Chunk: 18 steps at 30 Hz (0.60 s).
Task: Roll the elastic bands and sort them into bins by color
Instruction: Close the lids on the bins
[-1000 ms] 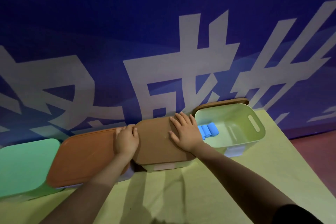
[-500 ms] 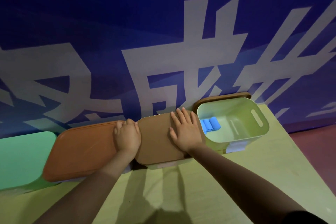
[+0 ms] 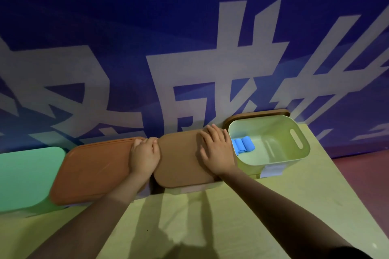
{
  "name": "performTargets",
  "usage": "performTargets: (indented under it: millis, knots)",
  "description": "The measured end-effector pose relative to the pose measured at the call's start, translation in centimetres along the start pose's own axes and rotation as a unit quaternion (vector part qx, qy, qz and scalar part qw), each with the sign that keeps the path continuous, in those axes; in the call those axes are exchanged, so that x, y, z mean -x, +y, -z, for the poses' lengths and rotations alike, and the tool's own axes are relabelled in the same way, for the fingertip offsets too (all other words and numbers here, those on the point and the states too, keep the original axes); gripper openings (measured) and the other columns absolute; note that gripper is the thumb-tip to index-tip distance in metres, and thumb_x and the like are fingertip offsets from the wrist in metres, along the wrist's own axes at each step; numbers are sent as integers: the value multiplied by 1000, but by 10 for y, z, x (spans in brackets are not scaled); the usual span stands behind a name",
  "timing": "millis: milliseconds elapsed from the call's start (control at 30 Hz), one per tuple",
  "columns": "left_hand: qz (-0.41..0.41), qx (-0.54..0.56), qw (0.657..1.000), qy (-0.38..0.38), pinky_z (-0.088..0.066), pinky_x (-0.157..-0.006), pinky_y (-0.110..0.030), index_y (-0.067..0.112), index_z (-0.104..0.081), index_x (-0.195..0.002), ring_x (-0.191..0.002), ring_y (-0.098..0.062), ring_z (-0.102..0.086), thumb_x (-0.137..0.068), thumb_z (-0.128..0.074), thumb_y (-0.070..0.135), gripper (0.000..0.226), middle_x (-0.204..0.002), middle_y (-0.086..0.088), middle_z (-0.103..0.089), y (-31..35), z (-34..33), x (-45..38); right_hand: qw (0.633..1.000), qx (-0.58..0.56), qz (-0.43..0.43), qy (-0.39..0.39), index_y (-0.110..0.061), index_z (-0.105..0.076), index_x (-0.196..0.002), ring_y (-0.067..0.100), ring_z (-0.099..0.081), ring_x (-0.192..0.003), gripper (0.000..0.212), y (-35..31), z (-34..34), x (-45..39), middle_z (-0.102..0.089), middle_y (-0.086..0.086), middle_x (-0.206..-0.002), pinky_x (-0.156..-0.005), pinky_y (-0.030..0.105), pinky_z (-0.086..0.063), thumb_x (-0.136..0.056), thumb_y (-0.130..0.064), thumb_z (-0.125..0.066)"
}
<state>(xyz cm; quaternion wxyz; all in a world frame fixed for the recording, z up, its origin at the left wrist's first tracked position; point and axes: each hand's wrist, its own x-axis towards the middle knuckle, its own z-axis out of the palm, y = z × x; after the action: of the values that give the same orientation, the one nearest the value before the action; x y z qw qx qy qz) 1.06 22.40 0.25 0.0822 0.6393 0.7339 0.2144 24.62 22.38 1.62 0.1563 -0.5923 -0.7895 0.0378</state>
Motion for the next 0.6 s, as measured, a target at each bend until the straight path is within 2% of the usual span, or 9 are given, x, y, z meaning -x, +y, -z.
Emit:
performTargets:
  millis: [100, 233, 300, 400, 500, 600]
  knots:
    - [-1, 9, 1000, -13, -40, -84, -38, 12, -66, -113, -105, -30, -49, -99, -42, 20, 29, -100, -8, -70, 1, 6, 4, 996, -45, 50, 58, -19, -57, -126, 24, -38, -136, 48, -1, 6, 9, -52, 6, -137, -114, 50, -26, -91, -48, -42]
    - [23, 30, 998, -48, -39, -90, -37, 15, -62, -121, -113, -30, -46, -101, -38, 24, 33, -113, -7, -67, -2, 7, 2, 983, -36, 177, -43, -26, -47, -137, 24, -33, -140, 66, -9, 2, 42, -47, 5, -142, -116, 50, -18, -86, -66, -41]
    - [46, 67, 993, -87, -41, -91, -37, 16, -62, -121, -115, -29, -47, -101, -37, 24, 34, -116, -6, -65, -6, 8, -4, 983, 18, 165, -83, -27, -40, -142, 24, -34, -140, 70, -9, -5, 55, -45, 6, -146, -116, 50, -20, -85, -68, -34]
    - [69, 108, 984, -124, -47, -86, -36, 14, -62, -119, -105, -25, -58, -100, -40, 26, 32, -116, -7, -66, -5, 9, -12, 982, 85, 120, -122, -27, -35, -145, 26, -41, -136, 73, -13, -7, 62, -47, 7, -145, -109, 54, -33, -85, -67, -24]
    - [83, 96, 984, -125, -46, -79, -32, 14, -62, -116, -96, -21, -60, -98, -46, 29, 29, -110, -6, -67, 1, 9, -9, 981, 95, 107, -135, -24, -36, -145, 27, -44, -134, 73, -19, -9, 64, -48, 9, -144, -107, 51, -37, -86, -65, -20]
    - [83, 94, 986, -111, -47, -81, -34, 13, -63, -116, -99, -24, -61, -98, -47, 31, 30, -109, -7, -67, 3, 7, -8, 983, 86, 106, -119, -23, -43, -142, 25, -48, -131, 70, -18, -11, 67, -53, 9, -140, -104, 46, -41, -88, -64, -25]
